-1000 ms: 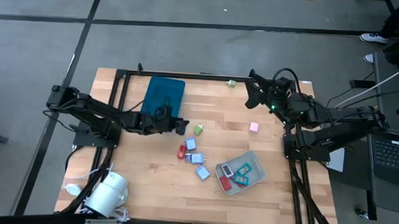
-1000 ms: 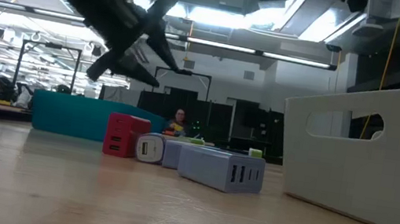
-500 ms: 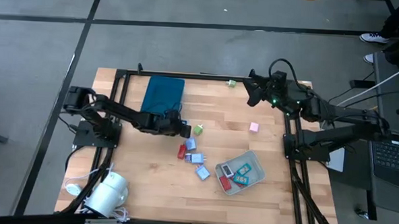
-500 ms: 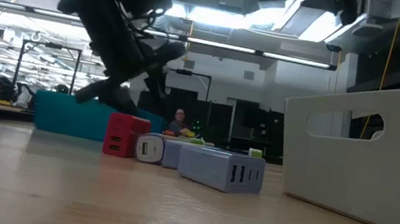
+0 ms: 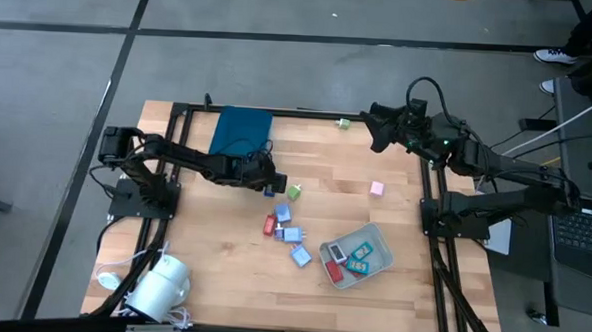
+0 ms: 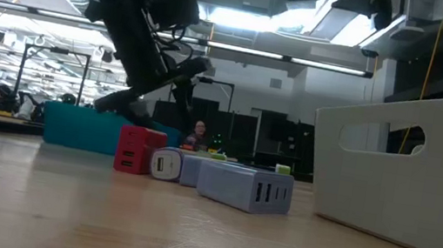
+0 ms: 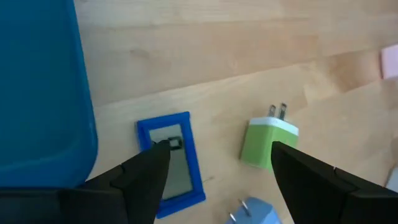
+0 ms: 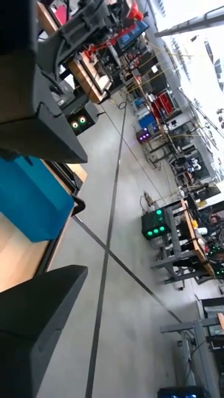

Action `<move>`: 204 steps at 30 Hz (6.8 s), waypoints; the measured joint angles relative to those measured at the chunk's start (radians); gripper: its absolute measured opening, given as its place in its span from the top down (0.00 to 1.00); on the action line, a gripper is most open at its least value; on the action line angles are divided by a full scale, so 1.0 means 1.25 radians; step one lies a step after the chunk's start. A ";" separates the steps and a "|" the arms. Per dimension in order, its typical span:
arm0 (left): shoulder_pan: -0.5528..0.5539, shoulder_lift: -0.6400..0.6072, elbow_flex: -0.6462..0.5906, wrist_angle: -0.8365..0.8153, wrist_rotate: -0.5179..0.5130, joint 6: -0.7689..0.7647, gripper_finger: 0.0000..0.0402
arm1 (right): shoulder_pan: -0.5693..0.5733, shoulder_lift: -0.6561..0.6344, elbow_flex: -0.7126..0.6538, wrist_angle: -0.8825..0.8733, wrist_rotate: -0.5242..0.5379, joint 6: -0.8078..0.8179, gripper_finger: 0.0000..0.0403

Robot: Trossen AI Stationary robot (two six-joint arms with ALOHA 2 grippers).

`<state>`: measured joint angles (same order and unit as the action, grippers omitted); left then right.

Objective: Pick & Place Office items
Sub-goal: Put the blue digital clock into the gray bin, then move the top green charger adapter to the center of the table

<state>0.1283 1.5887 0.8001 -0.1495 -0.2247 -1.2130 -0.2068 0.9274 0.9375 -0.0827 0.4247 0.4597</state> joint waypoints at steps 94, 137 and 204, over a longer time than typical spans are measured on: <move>-0.067 -0.045 -0.002 -0.212 0.153 0.227 0.34 | -0.147 -0.001 0.000 -0.060 -0.162 0.003 0.29; -0.069 0.088 0.055 -0.211 0.181 0.202 0.64 | -0.185 0.002 0.000 -0.044 -0.206 -0.025 0.29; -0.076 0.703 0.949 0.122 0.932 0.666 0.29 | -0.303 0.008 0.000 0.047 -0.174 -0.044 0.29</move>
<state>0.0327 2.4672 1.9860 0.0035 0.9406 -0.3811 -0.5850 0.9375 0.9379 -0.0243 0.2069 0.4044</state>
